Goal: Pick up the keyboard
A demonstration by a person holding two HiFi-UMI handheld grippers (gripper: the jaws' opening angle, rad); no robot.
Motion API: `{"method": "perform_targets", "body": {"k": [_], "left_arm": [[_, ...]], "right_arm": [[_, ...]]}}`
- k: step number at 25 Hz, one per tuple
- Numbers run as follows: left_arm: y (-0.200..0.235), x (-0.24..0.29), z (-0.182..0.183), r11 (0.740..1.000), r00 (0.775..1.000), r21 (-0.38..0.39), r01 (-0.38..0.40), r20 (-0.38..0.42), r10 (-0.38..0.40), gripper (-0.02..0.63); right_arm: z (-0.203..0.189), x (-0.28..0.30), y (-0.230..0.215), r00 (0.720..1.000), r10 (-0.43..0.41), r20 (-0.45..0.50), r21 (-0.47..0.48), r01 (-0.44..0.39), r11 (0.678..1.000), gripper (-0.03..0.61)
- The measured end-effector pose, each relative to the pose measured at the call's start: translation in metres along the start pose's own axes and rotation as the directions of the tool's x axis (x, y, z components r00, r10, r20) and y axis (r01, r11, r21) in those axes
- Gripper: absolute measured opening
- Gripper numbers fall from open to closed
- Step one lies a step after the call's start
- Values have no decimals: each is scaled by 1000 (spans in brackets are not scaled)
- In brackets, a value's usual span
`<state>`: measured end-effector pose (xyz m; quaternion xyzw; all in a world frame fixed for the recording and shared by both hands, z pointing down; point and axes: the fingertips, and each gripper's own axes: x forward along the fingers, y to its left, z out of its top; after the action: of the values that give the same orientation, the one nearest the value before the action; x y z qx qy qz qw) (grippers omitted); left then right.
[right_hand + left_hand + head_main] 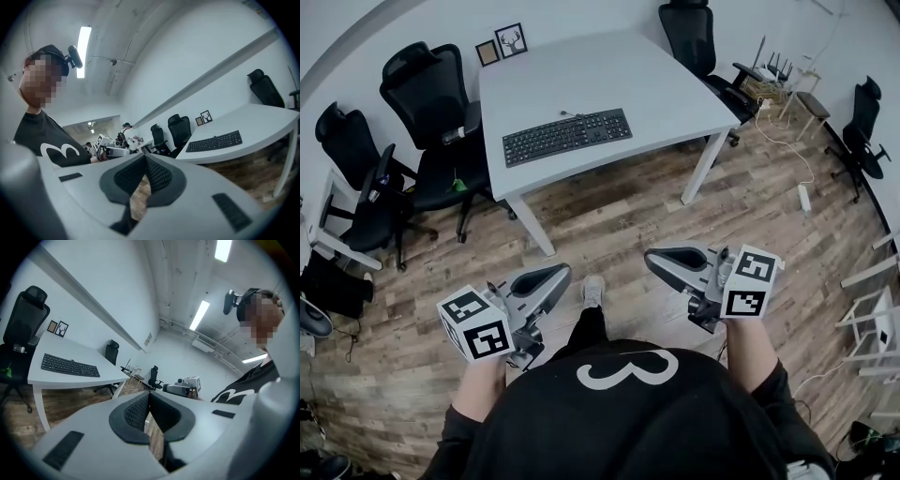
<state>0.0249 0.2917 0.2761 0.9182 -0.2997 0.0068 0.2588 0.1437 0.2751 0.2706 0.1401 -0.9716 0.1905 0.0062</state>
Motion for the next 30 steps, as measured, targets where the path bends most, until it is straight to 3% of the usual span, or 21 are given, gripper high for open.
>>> {"method": "perform_targets", "body": {"k": [9, 14, 23, 30], "left_arm": [[87, 10, 35, 998, 999, -56, -9, 30, 10, 12], [146, 35, 71, 995, 999, -103, 0, 35, 3, 12], [246, 84, 148, 993, 999, -121, 15, 43, -9, 12], [308, 113, 172, 989, 1000, -148, 15, 22, -12, 12]], "right_arm": [[21, 60, -66, 1000, -13, -22, 29, 14, 999, 8], [43, 93, -120, 998, -34, -54, 50, 36, 998, 8], [103, 155, -227, 997, -50, -59, 95, 55, 994, 9], [123, 189, -294, 997, -62, -46, 135, 68, 989, 9]]}}
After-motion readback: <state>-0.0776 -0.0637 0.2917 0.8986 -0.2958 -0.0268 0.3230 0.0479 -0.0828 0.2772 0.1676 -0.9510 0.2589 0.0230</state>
